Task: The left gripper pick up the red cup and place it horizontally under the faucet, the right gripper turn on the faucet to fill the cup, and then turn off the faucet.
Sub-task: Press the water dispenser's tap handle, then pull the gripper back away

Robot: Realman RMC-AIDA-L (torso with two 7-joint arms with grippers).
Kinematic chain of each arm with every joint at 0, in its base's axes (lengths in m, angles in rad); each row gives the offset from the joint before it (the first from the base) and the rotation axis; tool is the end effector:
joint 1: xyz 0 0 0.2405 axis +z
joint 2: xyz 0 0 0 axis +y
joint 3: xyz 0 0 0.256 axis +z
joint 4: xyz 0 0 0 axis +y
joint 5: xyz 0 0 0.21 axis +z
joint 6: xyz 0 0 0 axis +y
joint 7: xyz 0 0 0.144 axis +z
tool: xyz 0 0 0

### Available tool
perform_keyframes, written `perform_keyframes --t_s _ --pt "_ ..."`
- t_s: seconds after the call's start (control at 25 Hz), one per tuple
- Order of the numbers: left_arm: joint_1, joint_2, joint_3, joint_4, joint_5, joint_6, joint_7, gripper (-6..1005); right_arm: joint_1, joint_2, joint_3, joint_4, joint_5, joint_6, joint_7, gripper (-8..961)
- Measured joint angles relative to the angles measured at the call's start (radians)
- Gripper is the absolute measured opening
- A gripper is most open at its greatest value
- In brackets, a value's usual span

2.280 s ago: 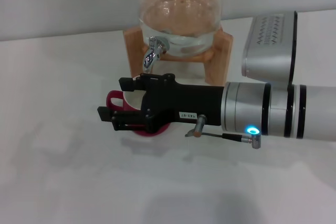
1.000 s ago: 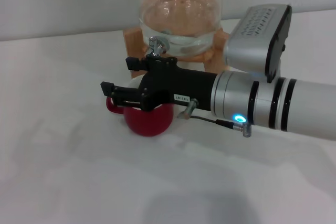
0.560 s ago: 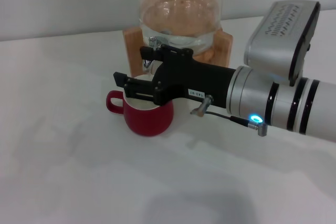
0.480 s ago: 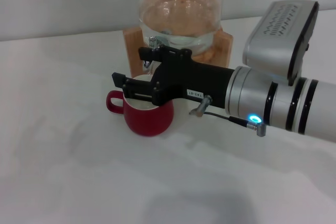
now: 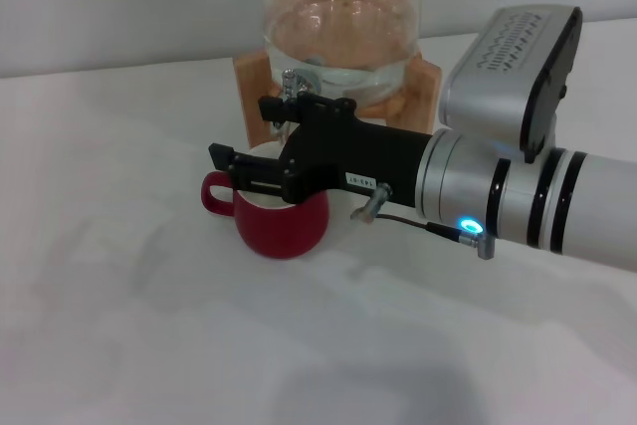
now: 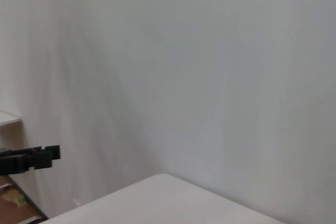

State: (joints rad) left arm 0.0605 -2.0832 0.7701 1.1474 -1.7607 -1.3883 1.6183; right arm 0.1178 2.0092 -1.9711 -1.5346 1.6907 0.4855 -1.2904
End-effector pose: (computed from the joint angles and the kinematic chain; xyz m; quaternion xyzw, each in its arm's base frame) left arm -0.3336 0.2376 0.1366 -0.7805 -0.2914 -0.3389 0.4370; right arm 0.1191 0.3008 -0.0446 -0.8971 0.1992 0.2934 0.2636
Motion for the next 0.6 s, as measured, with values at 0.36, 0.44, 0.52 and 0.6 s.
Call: perform_keyframes --t_s 0.36,0.44,0.52,0.6 --pt "0.005 0.0 -0.002 0.0 0.005 -0.006 0.0 837 -0.006 0.0 0.014 0.003 0.0 -0.009 0.001 777" --pt "0.004 0.0 -0.002 0.0 0.007 -0.008 0.0 837 -0.008 0.001 0.016 0.004 0.0 -0.01 0.001 777" --pt "0.004 0.0 -0.001 0.0 0.007 -0.008 0.0 837 -0.009 0.0 0.021 0.006 0.0 -0.01 0.001 777" --pt "0.004 0.0 -0.002 0.0 0.007 -0.01 0.0 837 -0.011 -0.001 0.024 0.008 0.0 -0.01 0.001 777"
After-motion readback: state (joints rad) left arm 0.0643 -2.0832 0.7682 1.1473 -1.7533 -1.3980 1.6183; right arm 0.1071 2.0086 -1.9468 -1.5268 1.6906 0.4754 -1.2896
